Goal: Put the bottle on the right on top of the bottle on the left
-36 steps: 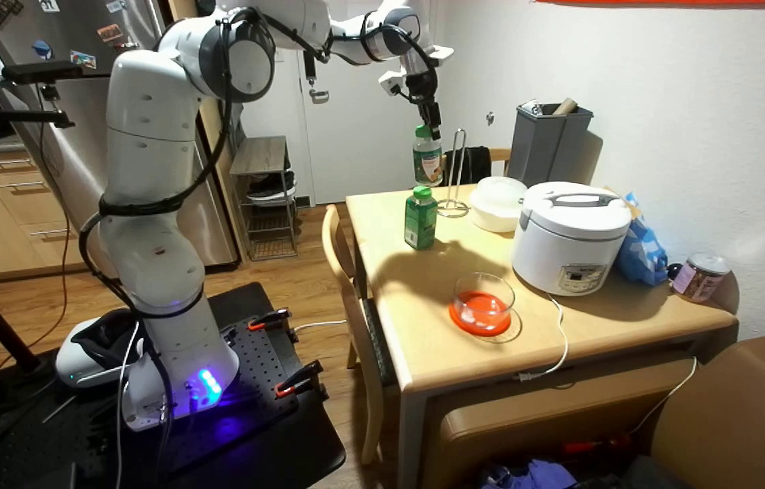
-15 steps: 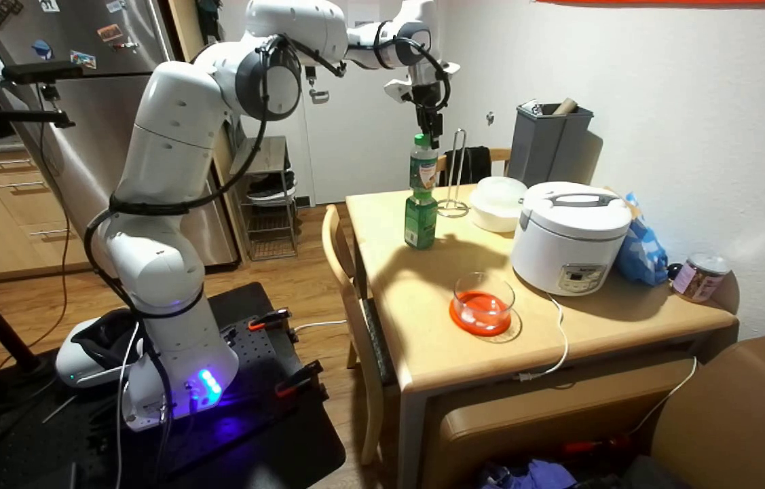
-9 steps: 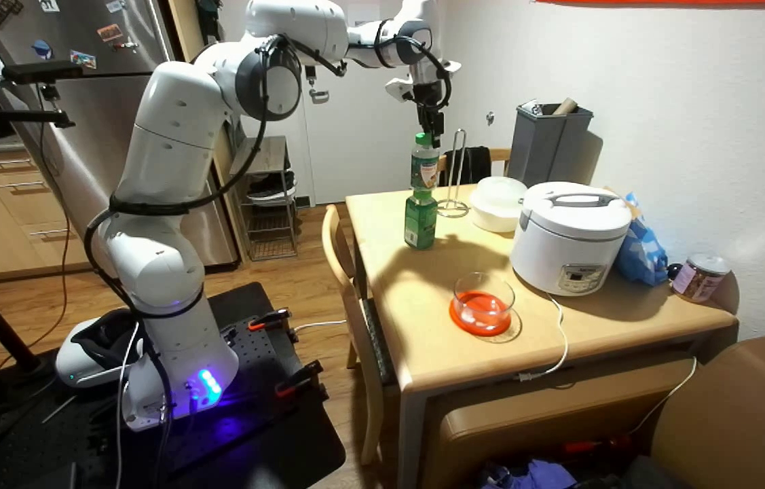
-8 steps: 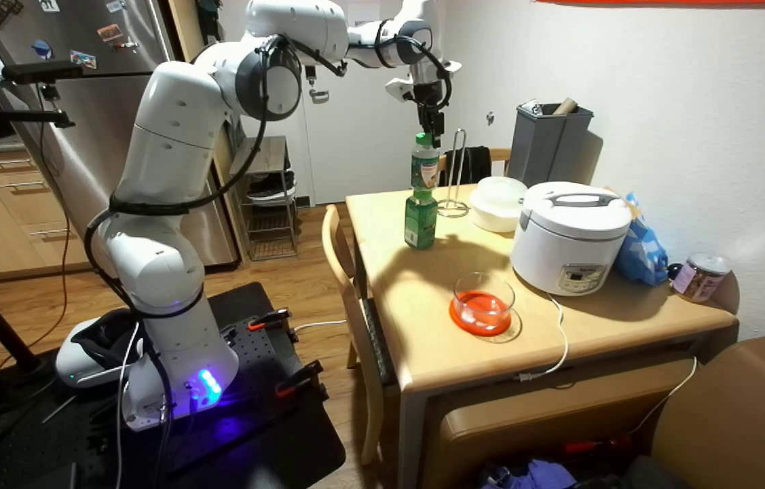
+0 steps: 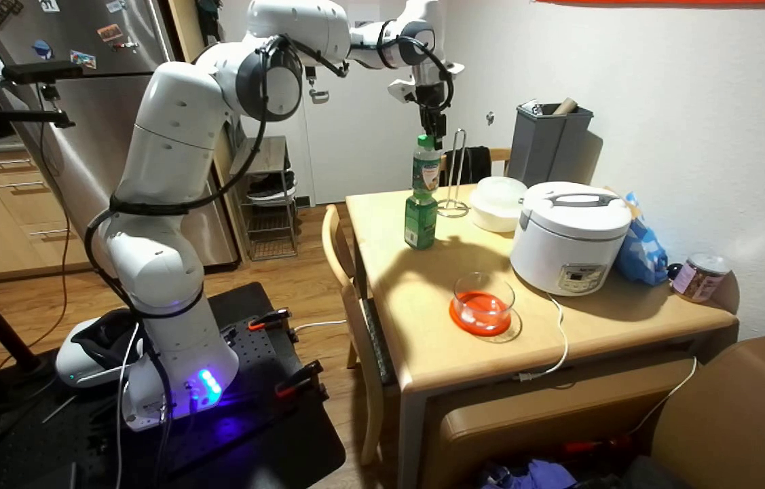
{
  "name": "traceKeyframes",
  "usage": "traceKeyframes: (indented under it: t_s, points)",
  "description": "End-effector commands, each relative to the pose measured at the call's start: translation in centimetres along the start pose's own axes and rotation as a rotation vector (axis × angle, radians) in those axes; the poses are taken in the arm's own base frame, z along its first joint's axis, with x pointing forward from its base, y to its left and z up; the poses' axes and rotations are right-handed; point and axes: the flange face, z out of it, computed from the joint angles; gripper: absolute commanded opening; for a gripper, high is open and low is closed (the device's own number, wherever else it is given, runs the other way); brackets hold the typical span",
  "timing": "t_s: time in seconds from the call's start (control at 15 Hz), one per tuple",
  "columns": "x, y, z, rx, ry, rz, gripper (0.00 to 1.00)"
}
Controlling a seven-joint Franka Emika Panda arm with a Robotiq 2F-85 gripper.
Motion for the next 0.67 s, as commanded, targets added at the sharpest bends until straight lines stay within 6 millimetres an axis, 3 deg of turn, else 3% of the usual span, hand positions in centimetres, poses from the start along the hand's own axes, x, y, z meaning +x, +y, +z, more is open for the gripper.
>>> traceKeyframes:
  t_s: [0.0,0.6]
  points:
    - [-0.04,0.28,-0.34,0.004,-0.028,-0.003,0.38]
    - [-0.35,0.21,-0.19,0.009,-0.047,-0.006,0.38]
